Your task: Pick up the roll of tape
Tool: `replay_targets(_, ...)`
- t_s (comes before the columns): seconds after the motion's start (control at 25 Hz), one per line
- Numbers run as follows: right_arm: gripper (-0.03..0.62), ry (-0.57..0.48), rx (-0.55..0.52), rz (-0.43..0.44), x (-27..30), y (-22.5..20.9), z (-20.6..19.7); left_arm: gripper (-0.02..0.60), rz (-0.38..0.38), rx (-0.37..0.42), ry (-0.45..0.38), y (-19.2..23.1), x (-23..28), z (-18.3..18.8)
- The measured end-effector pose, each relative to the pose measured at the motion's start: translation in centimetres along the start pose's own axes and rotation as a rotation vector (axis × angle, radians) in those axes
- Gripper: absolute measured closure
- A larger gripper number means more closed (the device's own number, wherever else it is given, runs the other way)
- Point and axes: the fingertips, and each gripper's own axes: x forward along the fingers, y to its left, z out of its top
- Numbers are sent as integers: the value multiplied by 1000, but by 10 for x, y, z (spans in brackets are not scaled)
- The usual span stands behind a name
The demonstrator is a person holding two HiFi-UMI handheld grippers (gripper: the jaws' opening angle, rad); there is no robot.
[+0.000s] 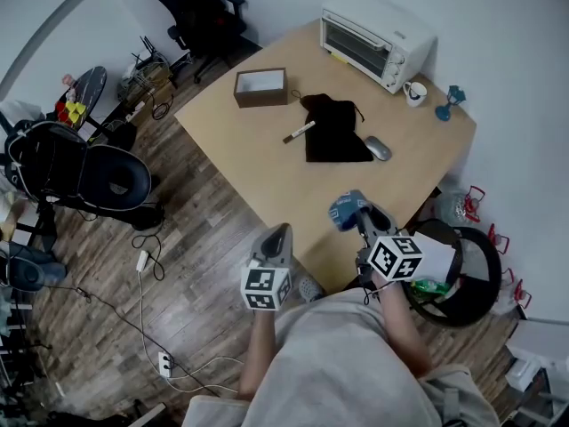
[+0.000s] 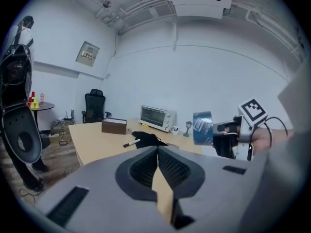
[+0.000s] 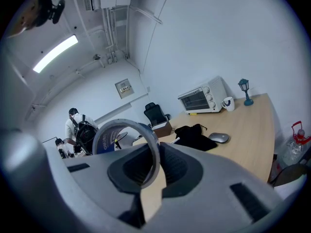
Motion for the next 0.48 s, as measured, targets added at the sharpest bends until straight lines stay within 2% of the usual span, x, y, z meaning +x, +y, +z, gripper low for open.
replay_targets(0.48,548,9,33,8,2,-1,-9,574,-40,-7,-17,-6,0,3)
